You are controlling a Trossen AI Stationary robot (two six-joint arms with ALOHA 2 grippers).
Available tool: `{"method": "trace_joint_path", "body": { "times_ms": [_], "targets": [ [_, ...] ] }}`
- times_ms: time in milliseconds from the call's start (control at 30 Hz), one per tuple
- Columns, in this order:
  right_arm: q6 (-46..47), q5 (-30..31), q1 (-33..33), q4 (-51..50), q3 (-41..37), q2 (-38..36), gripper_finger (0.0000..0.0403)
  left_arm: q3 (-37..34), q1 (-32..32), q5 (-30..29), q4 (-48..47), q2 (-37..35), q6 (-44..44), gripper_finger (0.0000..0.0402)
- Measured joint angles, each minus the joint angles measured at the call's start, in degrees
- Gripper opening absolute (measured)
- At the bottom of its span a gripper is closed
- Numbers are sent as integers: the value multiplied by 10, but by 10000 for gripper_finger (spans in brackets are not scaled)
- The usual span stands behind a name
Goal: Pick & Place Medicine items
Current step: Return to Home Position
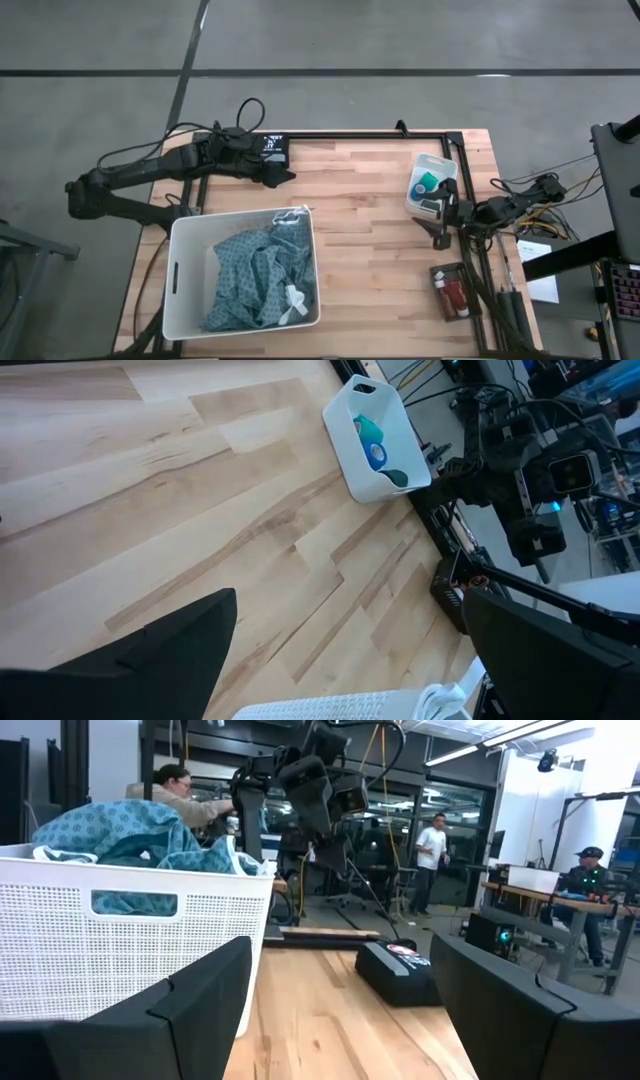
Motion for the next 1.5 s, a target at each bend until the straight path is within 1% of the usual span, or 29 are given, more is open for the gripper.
{"method": "trace_joint_path", "body": {
  "times_ms": [400,533,567,600,700,767,833,900,967,1000,1033,1133,1333,1400,1500],
  "targets": [
    [1,0,0,0,0,0,302,0,0,0,0,0,-3,393],
    [1,-1,0,0,0,0,302,0,0,8,0,0,-64,393],
    [1,-1,0,0,0,0,302,0,0,5,0,0,-72,393],
    [1,-1,0,0,0,0,302,0,0,-13,2,0,-69,393],
    [0,-1,0,0,0,0,302,0,0,-86,3,0,27,393],
    [1,-1,0,0,0,0,302,0,3,-118,19,0,80,393],
    [0,-1,0,0,0,0,302,0,5,-146,47,0,136,393],
    [-1,-1,0,0,0,0,302,0,5,-170,86,0,217,393],
    [1,-1,0,0,0,0,302,0,5,-180,108,-1,311,393],
    [1,-1,0,0,0,0,302,0,4,-181,108,-1,343,393],
    [0,-1,0,0,0,0,302,0,3,-180,105,-1,359,393],
    [1,-1,0,0,0,0,302,0,4,-180,99,-2,365,393],
    [1,-1,0,0,0,0,302,-2,7,-189,88,-39,376,393],
    [0,-1,0,0,0,0,302,-14,6,-196,88,-59,381,393],
    [1,-1,0,0,0,0,302,-58,6,-216,111,-108,382,393]
  ]
}}
